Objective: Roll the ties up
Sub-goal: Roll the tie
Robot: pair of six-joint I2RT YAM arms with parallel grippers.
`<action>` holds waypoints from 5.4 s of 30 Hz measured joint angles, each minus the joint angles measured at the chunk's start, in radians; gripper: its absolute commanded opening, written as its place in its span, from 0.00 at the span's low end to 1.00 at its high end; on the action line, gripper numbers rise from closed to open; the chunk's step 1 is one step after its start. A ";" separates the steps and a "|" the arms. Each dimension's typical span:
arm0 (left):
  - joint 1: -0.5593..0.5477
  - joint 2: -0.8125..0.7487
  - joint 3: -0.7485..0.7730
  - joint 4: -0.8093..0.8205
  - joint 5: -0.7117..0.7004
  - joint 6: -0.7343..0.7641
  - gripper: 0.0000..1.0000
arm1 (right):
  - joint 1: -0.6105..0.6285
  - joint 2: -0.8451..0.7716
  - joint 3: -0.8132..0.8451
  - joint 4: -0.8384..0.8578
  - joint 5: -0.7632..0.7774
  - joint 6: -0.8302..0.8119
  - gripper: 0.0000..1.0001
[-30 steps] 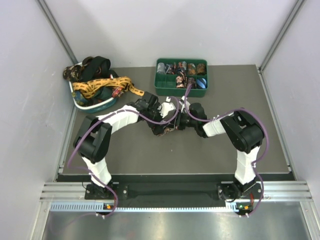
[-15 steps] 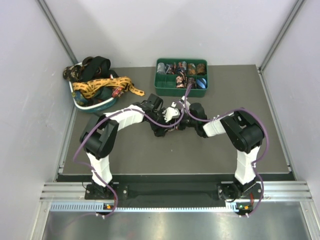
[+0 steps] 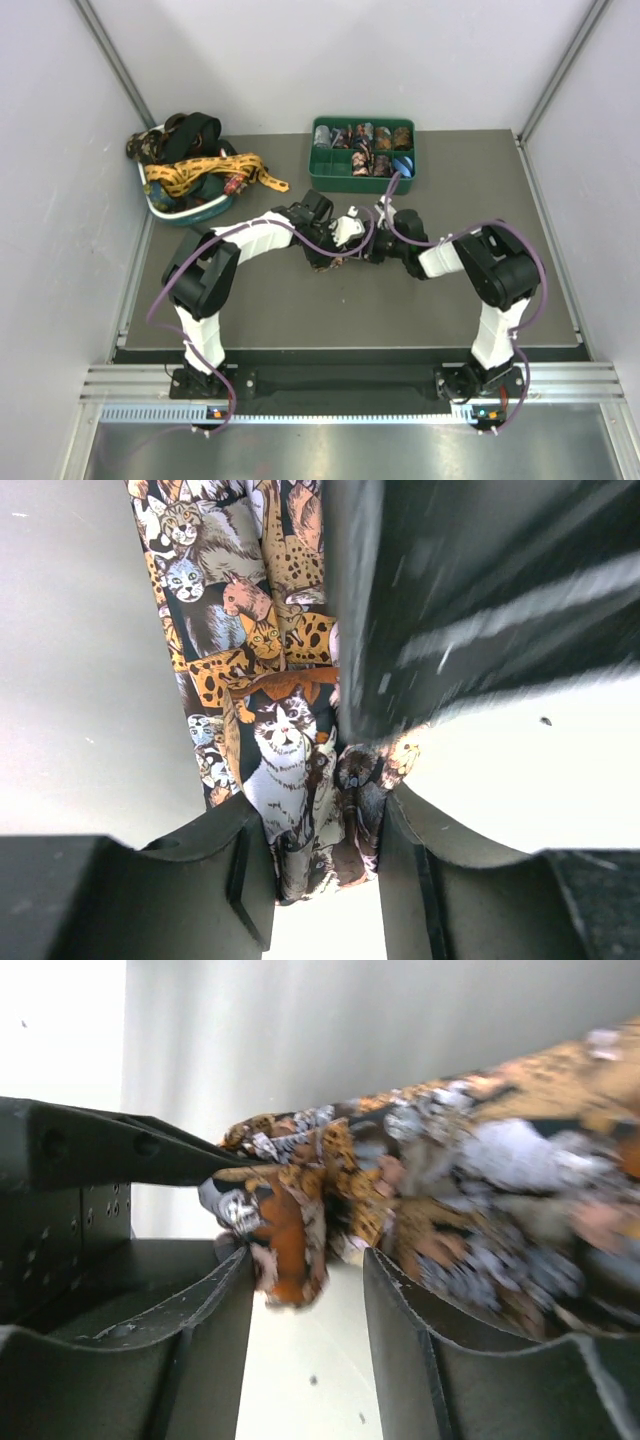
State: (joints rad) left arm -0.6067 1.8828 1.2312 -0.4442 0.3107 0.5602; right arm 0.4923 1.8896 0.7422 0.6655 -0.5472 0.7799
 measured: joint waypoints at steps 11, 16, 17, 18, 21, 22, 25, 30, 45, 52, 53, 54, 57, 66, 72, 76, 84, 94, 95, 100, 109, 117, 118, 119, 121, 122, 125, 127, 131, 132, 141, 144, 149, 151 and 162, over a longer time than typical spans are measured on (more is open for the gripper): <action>-0.009 0.000 0.004 -0.003 -0.044 -0.009 0.33 | -0.122 -0.241 -0.068 -0.243 0.175 -0.083 0.54; -0.012 0.000 0.005 -0.004 -0.052 -0.010 0.33 | -0.122 -0.295 0.016 -0.481 0.370 -0.177 0.56; -0.013 0.000 0.005 -0.004 -0.054 -0.010 0.33 | -0.122 -0.291 0.044 -0.525 0.403 -0.195 0.56; -0.013 0.000 0.005 -0.004 -0.056 -0.011 0.33 | -0.122 -0.285 0.072 -0.568 0.438 -0.209 0.56; -0.016 0.000 0.005 -0.004 -0.061 -0.011 0.33 | -0.122 -0.257 0.148 -0.668 0.527 -0.249 0.56; -0.017 0.000 0.005 -0.004 -0.063 -0.011 0.33 | -0.119 -0.243 0.174 -0.697 0.555 -0.259 0.56; -0.018 0.000 0.005 -0.004 -0.066 -0.011 0.32 | -0.107 -0.180 0.253 -0.785 0.634 -0.285 0.56; -0.019 0.000 0.005 -0.004 -0.066 -0.011 0.32 | -0.046 -0.055 0.381 -0.901 0.746 -0.303 0.54; -0.021 0.000 0.007 -0.006 -0.073 -0.012 0.30 | -0.006 0.026 0.476 -0.946 0.835 -0.311 0.07; -0.024 0.000 0.011 -0.011 -0.083 -0.020 0.28 | -0.009 0.033 0.489 -0.951 0.829 -0.314 0.00; -0.027 0.002 0.013 -0.013 -0.090 -0.026 0.28 | -0.012 0.031 0.486 -0.950 0.824 -0.316 0.00; -0.031 0.004 0.016 -0.015 -0.098 -0.030 0.28 | -0.016 0.027 0.480 -0.945 0.818 -0.317 0.00; -0.045 0.016 0.037 -0.030 -0.125 -0.045 0.28 | -0.041 0.010 0.457 -0.938 0.789 -0.325 0.00; -0.095 0.108 0.164 -0.027 -0.140 -0.127 0.28 | -0.183 -0.050 0.388 -0.941 0.711 -0.361 0.00; -0.132 0.170 0.254 -0.038 -0.141 -0.172 0.29 | -0.246 -0.063 0.377 -0.953 0.716 -0.386 0.00; -0.150 0.210 0.316 -0.059 -0.144 -0.198 0.29 | -0.282 -0.064 0.380 -0.969 0.717 -0.395 0.00; -0.162 0.236 0.355 -0.053 -0.143 -0.271 0.31 | -0.333 -0.030 0.448 -1.036 0.716 -0.396 0.00; -0.162 0.249 0.399 -0.040 -0.137 -0.354 0.32 | -0.386 -0.017 0.517 -1.082 0.730 -0.396 0.00; -0.162 0.249 0.397 -0.039 -0.137 -0.354 0.32 | -0.386 -0.017 0.517 -1.082 0.732 -0.396 0.00; -0.164 0.249 0.382 -0.033 -0.144 -0.349 0.31 | -0.386 0.006 0.525 -1.094 0.733 -0.396 0.00; -0.166 0.248 0.351 0.003 -0.148 -0.349 0.30 | -0.391 0.018 0.525 -1.090 0.737 -0.392 0.36; -0.166 0.244 0.341 0.012 -0.154 -0.349 0.30 | -0.423 -0.129 0.385 -1.026 0.740 -0.392 0.56; -0.166 0.244 0.340 0.012 -0.154 -0.349 0.30 | -0.424 -0.158 0.370 -1.020 0.732 -0.391 0.55; -0.166 0.243 0.340 0.013 -0.154 -0.349 0.30 | -0.424 -0.192 0.349 -1.000 0.716 -0.390 0.54; -0.165 0.241 0.336 0.012 -0.159 -0.349 0.30 | -0.425 -0.267 0.298 -0.963 0.678 -0.384 0.52; -0.165 0.241 0.336 0.012 -0.159 -0.350 0.30 | -0.425 -0.306 0.270 -0.942 0.647 -0.382 0.51; -0.165 0.240 0.335 0.012 -0.161 -0.351 0.31 | -0.426 -0.395 0.196 -0.890 0.580 -0.367 0.56; -0.165 0.240 0.335 0.012 -0.162 -0.351 0.30 | -0.429 -0.407 0.188 -0.891 0.571 -0.363 0.49; -0.165 0.240 0.335 0.012 -0.162 -0.352 0.30 | -0.443 -0.406 0.165 -0.832 0.459 -0.339 0.23; -0.165 0.240 0.335 0.012 -0.162 -0.352 0.30 | -0.445 -0.406 0.146 -0.793 0.412 -0.324 0.23; -0.165 0.240 0.333 0.013 -0.162 -0.352 0.31 | -0.383 -0.222 0.069 -0.471 -0.005 -0.164 0.06; -0.165 0.240 0.333 0.013 -0.162 -0.352 0.30 | -0.337 -0.185 0.055 -0.367 -0.092 -0.121 0.02; -0.165 0.240 0.333 0.014 -0.162 -0.352 0.30 | -0.298 -0.143 0.031 -0.216 -0.202 -0.071 0.01; -0.165 0.240 0.333 0.014 -0.162 -0.352 0.30 | -0.290 -0.120 0.031 -0.182 -0.229 -0.059 0.01; -0.164 0.240 0.332 0.014 -0.162 -0.352 0.34 | -0.283 -0.006 0.031 -0.066 -0.311 -0.001 0.00</action>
State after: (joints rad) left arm -0.7712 2.1227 1.5627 -0.4305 0.1490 0.2085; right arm 0.2089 1.8835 0.7727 0.5991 -0.8577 0.7788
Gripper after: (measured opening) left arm 0.400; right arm 0.003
